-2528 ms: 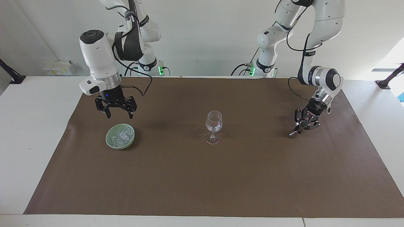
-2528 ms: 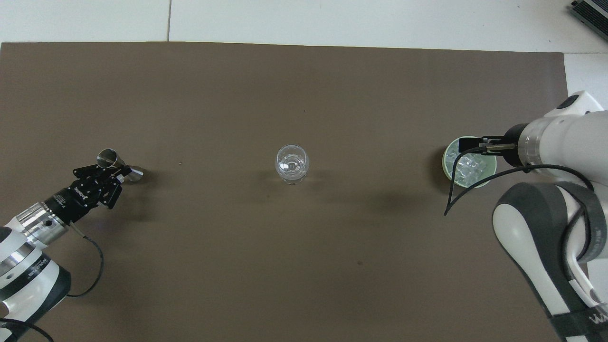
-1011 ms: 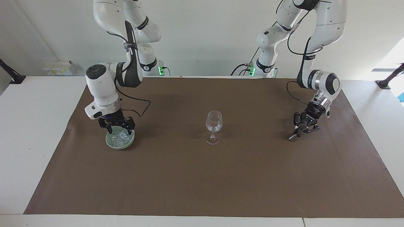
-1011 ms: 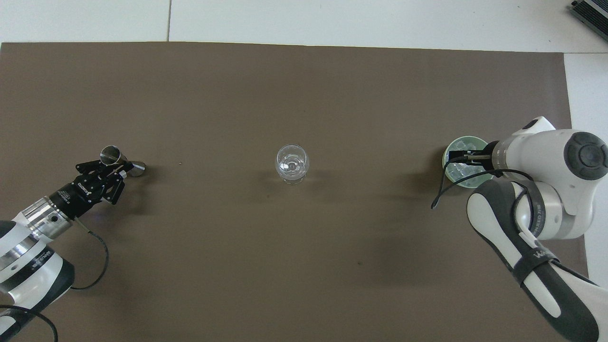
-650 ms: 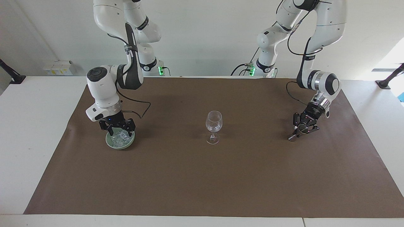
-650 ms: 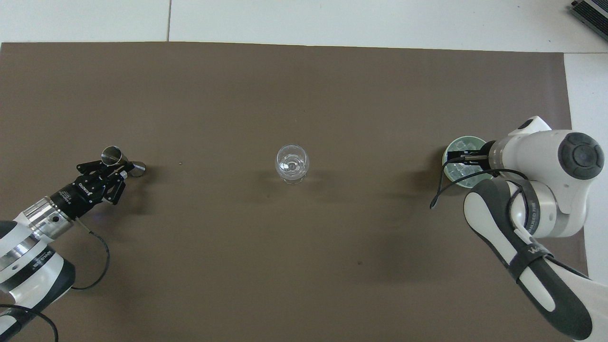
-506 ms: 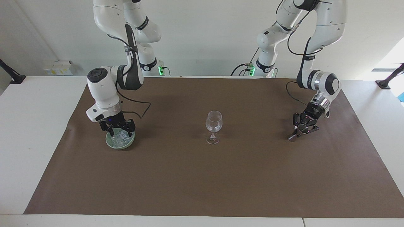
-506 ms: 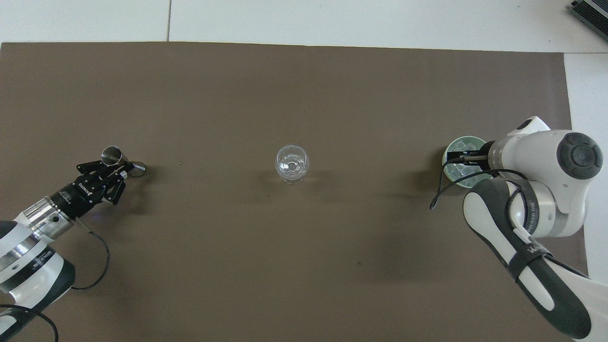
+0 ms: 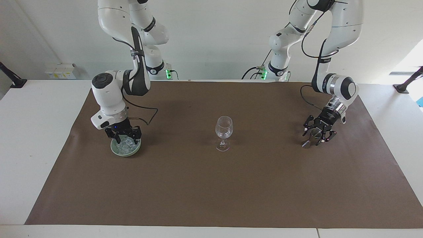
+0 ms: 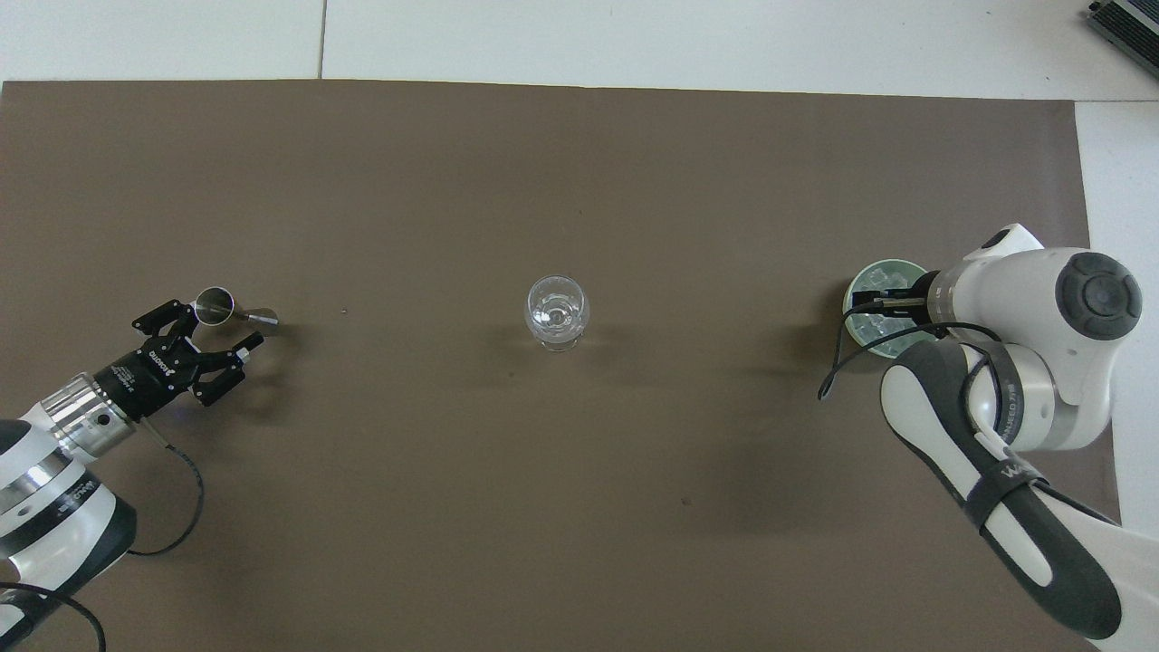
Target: Pour wine and add ice with both arms
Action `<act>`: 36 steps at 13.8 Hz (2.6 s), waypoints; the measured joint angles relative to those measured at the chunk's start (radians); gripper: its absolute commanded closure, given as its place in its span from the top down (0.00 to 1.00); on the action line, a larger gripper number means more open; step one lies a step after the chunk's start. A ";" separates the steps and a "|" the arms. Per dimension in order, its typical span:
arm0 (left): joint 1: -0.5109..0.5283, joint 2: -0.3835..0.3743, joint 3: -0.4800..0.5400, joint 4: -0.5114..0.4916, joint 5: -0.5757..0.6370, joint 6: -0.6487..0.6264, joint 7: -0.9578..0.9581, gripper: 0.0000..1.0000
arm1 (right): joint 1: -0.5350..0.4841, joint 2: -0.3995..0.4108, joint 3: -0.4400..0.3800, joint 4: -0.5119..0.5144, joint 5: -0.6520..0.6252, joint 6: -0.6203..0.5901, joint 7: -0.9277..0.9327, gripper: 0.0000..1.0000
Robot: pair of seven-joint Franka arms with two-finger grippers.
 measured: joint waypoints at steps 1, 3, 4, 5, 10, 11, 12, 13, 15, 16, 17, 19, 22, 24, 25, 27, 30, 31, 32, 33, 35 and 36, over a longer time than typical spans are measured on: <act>0.006 0.000 0.002 0.008 0.041 -0.002 0.000 1.00 | -0.001 0.000 0.000 0.000 0.000 0.000 0.000 0.10; 0.031 0.000 0.004 0.031 0.151 -0.017 0.000 1.00 | -0.001 0.000 0.000 0.000 0.000 0.000 0.000 0.00; 0.048 0.000 0.005 0.044 0.216 -0.025 0.000 1.00 | -0.001 0.000 0.000 0.001 0.000 0.000 0.000 0.00; 0.067 -0.001 0.006 0.060 0.284 -0.032 0.000 1.00 | -0.001 0.000 0.000 0.001 0.000 0.000 0.000 0.00; 0.088 -0.037 0.021 0.151 0.651 -0.044 0.001 1.00 | 0.000 -0.022 0.000 0.060 0.000 -0.119 0.000 0.00; 0.088 -0.049 0.023 0.172 0.721 -0.047 0.000 1.00 | 0.000 -0.036 0.001 0.083 0.000 -0.158 0.000 0.00; 0.088 -0.062 0.024 0.195 0.788 -0.054 0.000 1.00 | 0.002 -0.053 0.002 0.100 0.001 -0.184 0.000 0.00; 0.088 -0.074 0.024 0.221 0.852 -0.065 0.000 1.00 | 0.003 -0.074 0.006 0.111 0.004 -0.205 0.000 0.00; 0.088 -0.091 0.025 0.280 0.984 -0.087 0.000 1.00 | 0.004 -0.113 0.018 0.131 0.019 -0.255 0.002 0.00; 0.087 -0.098 0.024 0.309 1.044 -0.096 0.001 1.00 | 0.004 -0.130 0.026 0.147 0.029 -0.283 0.002 0.00; 0.087 -0.104 0.024 0.334 1.094 -0.103 0.001 1.00 | 0.005 -0.146 0.034 0.167 0.036 -0.310 0.004 0.00; 0.087 -0.115 0.022 0.379 1.169 -0.112 0.003 1.00 | 0.006 -0.180 0.062 0.207 0.047 -0.357 0.032 0.00; 0.086 -0.124 0.019 0.459 1.264 -0.174 0.052 1.00 | 0.007 -0.202 0.116 0.238 0.050 -0.370 0.132 0.00; 0.086 -0.133 0.018 0.507 1.302 -0.220 0.094 1.00 | 0.008 -0.201 0.155 0.241 0.075 -0.357 0.219 0.00; 0.086 -0.140 0.018 0.525 1.314 -0.240 0.108 1.00 | 0.009 -0.200 0.175 0.241 0.105 -0.342 0.264 0.00; 0.085 -0.159 0.018 0.555 1.328 -0.290 0.148 1.00 | 0.022 -0.197 0.208 0.241 0.147 -0.311 0.352 0.00; 0.084 -0.188 0.015 0.614 1.387 -0.375 0.221 1.00 | 0.095 -0.189 0.220 0.241 0.161 -0.247 0.516 0.00; 0.078 -0.198 0.014 0.636 1.408 -0.400 0.252 1.00 | 0.125 -0.183 0.222 0.241 0.162 -0.228 0.577 0.00; 0.064 -0.209 0.014 0.653 1.429 -0.419 0.280 1.00 | 0.151 -0.175 0.224 0.240 0.163 -0.207 0.628 0.00; 0.044 -0.219 0.015 0.664 1.449 -0.428 0.301 1.00 | 0.174 -0.166 0.224 0.240 0.164 -0.187 0.673 0.00; -0.022 -0.237 0.033 0.674 1.476 -0.438 0.329 1.00 | 0.211 -0.144 0.225 0.239 0.183 -0.125 0.751 0.00; -0.077 -0.243 0.068 0.680 1.482 -0.444 0.349 1.00 | 0.230 -0.132 0.225 0.239 0.222 -0.086 0.773 0.00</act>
